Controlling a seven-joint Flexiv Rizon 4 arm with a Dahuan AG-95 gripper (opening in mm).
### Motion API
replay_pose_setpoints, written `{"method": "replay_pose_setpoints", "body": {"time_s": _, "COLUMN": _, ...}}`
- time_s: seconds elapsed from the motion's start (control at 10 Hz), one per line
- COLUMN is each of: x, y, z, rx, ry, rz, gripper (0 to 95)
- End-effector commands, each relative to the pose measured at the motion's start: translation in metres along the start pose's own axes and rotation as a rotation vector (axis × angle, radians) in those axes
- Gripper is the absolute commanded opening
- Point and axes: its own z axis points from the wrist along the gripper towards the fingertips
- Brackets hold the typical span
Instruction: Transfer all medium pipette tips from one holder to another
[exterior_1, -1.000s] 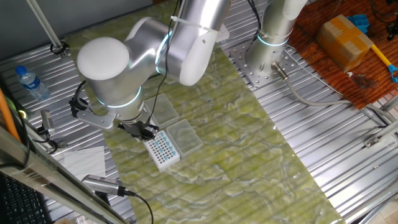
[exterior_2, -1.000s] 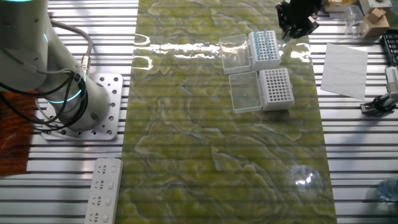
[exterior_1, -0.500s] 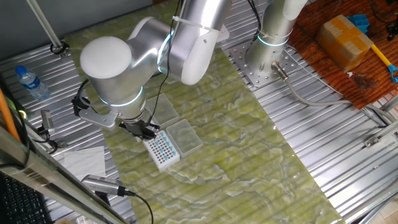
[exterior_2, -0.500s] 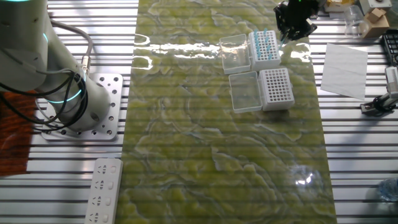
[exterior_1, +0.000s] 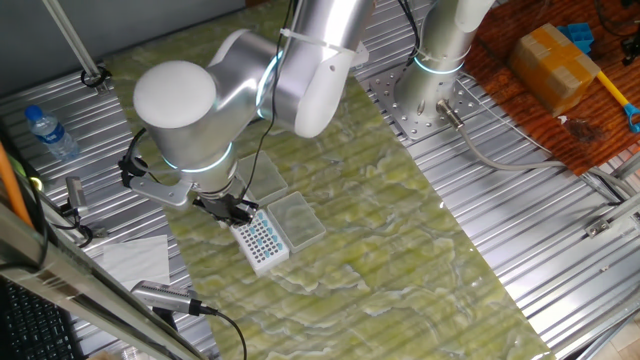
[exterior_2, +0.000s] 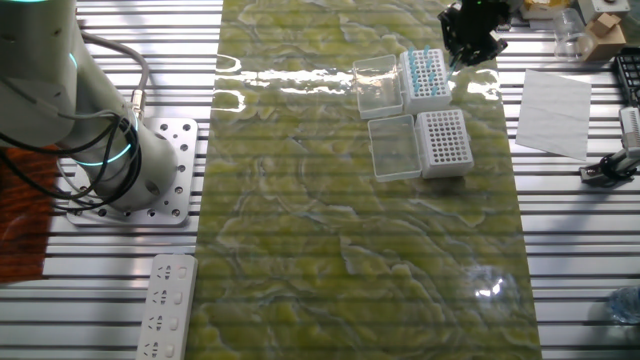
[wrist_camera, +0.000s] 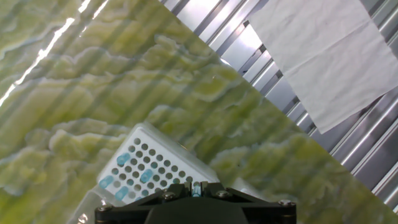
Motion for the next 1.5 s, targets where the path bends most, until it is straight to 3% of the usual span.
{"method": "replay_pose_setpoints", "body": {"time_s": 0.1, "x": 0.001, "y": 0.001, "z": 0.003, "rx": 0.009, "ry": -0.015, "rz": -0.015, "gripper": 0.0}}
{"method": "replay_pose_setpoints", "body": {"time_s": 0.4, "x": 0.003, "y": -0.001, "z": 0.008, "rx": 0.012, "ry": -0.013, "rz": -0.037, "gripper": 0.0}}
{"method": "replay_pose_setpoints", "body": {"time_s": 0.5, "x": 0.005, "y": -0.002, "z": 0.012, "rx": 0.015, "ry": -0.014, "rz": -0.069, "gripper": 38.0}}
{"method": "replay_pose_setpoints", "body": {"time_s": 0.8, "x": 0.006, "y": -0.003, "z": 0.014, "rx": 0.019, "ry": -0.007, "rz": -0.087, "gripper": 38.0}}
{"method": "replay_pose_setpoints", "body": {"time_s": 0.9, "x": 0.008, "y": -0.004, "z": 0.013, "rx": 0.027, "ry": 0.006, "rz": -0.101, "gripper": 38.0}}
{"method": "replay_pose_setpoints", "body": {"time_s": 1.0, "x": 0.014, "y": -0.009, "z": 0.01, "rx": 0.053, "ry": 0.038, "rz": -0.106, "gripper": 38.0}}
{"method": "replay_pose_setpoints", "body": {"time_s": 1.1, "x": 0.022, "y": -0.013, "z": 0.006, "rx": 0.046, "ry": 0.048, "rz": -0.11, "gripper": 0.0}}
{"method": "replay_pose_setpoints", "body": {"time_s": 1.2, "x": 0.03, "y": -0.016, "z": 0.002, "rx": 0.041, "ry": 0.051, "rz": -0.105, "gripper": 0.0}}
{"method": "replay_pose_setpoints", "body": {"time_s": 1.3, "x": 0.047, "y": -0.017, "z": -0.009, "rx": 0.027, "ry": 0.055, "rz": -0.074, "gripper": 0.0}}
{"method": "replay_pose_setpoints", "body": {"time_s": 1.4, "x": 0.051, "y": -0.016, "z": -0.011, "rx": 0.022, "ry": 0.06, "rz": -0.057, "gripper": 0.0}}
{"method": "replay_pose_setpoints", "body": {"time_s": 1.5, "x": 0.066, "y": -0.006, "z": -0.022, "rx": -0.018, "ry": 0.072, "rz": 0.075, "gripper": 0.0}}
